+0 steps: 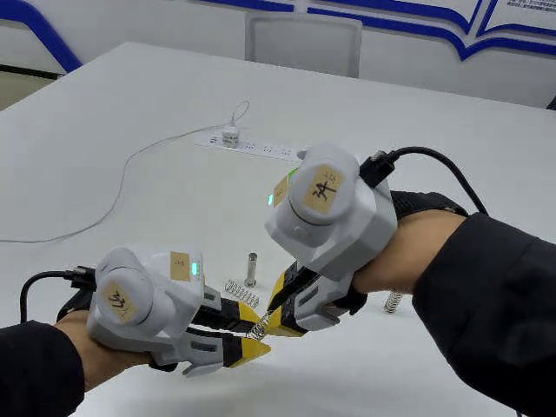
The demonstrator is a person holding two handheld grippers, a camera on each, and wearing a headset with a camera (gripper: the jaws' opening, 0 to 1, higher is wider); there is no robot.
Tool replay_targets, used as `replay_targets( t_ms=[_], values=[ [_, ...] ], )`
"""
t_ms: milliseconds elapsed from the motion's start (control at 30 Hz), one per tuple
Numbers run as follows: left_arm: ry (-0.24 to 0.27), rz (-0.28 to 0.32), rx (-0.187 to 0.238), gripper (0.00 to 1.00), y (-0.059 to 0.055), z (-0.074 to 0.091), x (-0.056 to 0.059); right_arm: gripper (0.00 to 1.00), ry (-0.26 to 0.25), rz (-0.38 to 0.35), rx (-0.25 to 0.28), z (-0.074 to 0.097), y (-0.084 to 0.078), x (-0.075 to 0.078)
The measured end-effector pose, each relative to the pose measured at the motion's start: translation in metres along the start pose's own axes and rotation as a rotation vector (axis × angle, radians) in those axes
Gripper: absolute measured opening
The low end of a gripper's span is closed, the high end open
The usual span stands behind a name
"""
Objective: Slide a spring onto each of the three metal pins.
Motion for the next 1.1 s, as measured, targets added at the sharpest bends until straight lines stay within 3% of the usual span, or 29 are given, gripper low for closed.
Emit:
replay_targets(
  t_ms=[300, 400, 767, 1100],
  values=[
    [0.000, 0.025, 0.009, 0.11, -0.002, 0.000, -0.001, 0.12, -0.002, 0.014, 0.015, -0.002, 0.002, 0.001],
    [0.000, 0.025, 0.004, 0.11, -0.003, 0.000, -0.001, 0.17, 0.000, 0.013, 0.010, -0.004, 0.000, 0.002],
    [-0.003, 0.047, 0.029, 0.11, 0.001, 0.001, 0.000, 0.15, 0.027, 0.019, -0.014, -0.017, -0.001, 0.001],
    [-0.005, 0.049, 0.040, 0.12, 0.001, 0.002, 0.000, 0.12, 0.021, 0.006, -0.008, -0.015, -0.001, 0.002]
  ],
)
Point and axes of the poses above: the centre of the closed fingertips' face, and the gripper's own axes: z roughly backward along the fingers, x roughly to its right, y roughly out of its top, the point moved 9 cm from there along z, roughly backward along the fingers, and after that the axes turned 4 degrees about z, right-handed, at the moved point
